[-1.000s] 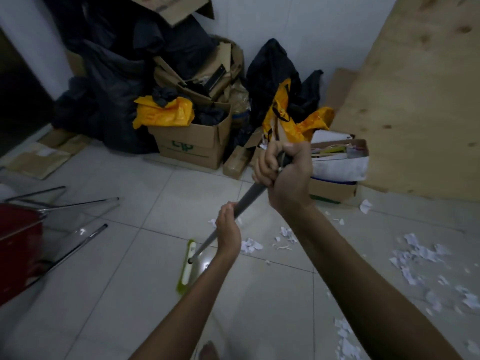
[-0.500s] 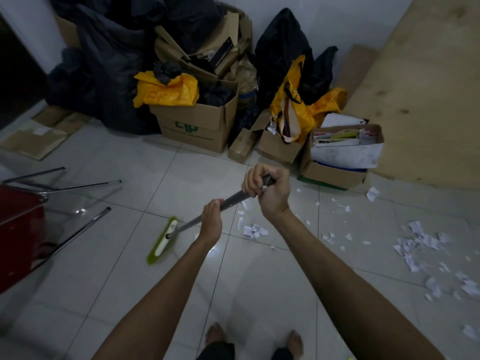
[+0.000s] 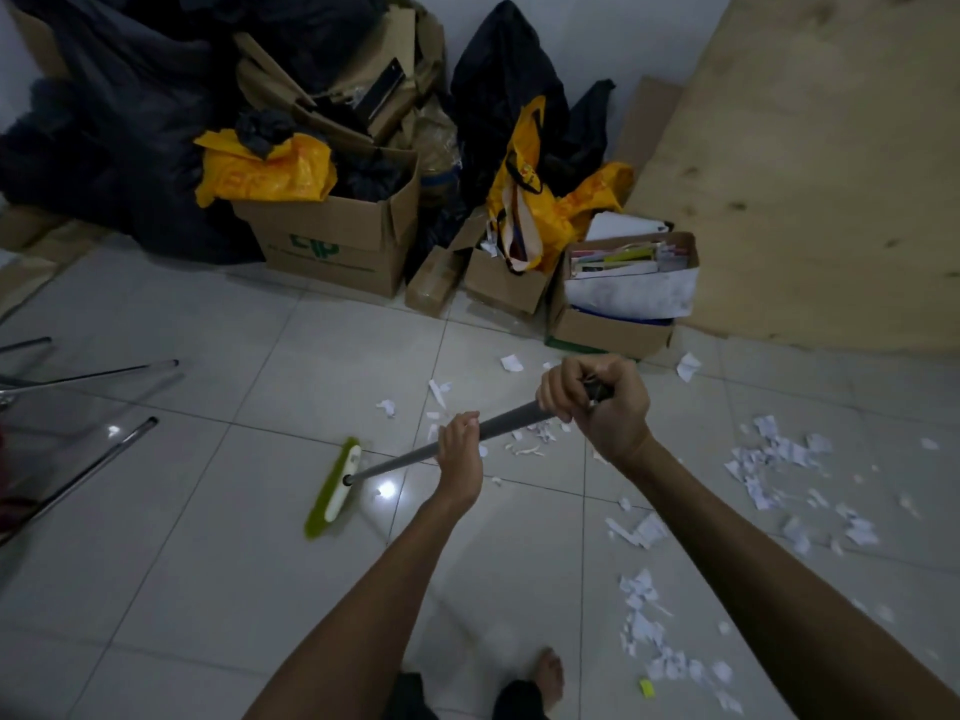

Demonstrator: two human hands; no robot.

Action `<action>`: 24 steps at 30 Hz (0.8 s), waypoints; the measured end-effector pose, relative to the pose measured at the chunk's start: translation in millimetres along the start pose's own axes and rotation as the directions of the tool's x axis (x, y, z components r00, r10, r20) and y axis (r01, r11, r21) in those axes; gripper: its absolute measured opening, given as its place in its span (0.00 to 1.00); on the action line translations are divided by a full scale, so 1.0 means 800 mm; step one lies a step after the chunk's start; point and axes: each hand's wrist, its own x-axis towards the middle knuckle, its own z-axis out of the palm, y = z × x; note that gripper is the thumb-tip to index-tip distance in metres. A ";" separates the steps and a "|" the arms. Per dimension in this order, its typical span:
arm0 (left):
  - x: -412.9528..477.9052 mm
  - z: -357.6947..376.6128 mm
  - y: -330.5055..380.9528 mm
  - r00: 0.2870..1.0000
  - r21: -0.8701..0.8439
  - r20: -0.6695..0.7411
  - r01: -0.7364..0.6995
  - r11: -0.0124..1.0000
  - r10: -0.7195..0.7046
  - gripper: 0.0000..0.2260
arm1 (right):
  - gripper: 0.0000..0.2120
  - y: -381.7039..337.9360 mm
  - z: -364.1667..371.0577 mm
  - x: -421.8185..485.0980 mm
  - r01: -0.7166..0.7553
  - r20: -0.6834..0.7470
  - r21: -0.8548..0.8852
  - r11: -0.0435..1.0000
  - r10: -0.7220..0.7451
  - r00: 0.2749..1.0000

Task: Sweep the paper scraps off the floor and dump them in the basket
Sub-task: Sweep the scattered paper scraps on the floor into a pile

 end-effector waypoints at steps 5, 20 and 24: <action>-0.025 0.071 0.038 0.997 0.043 0.038 -0.075 0.996 0.073 0.17 | 0.13 -0.049 -0.064 -0.025 -0.028 -0.023 -0.062 0.998 0.027 0.999; -0.095 0.294 0.111 0.971 0.084 0.200 -0.149 0.985 0.130 0.18 | 0.18 -0.160 -0.251 -0.129 -0.087 -0.157 -0.162 0.983 0.062 0.986; -0.115 0.337 0.131 0.964 -0.034 0.251 -0.080 0.996 0.086 0.20 | 0.19 -0.187 -0.281 -0.148 -0.097 -0.196 -0.188 0.977 0.059 0.979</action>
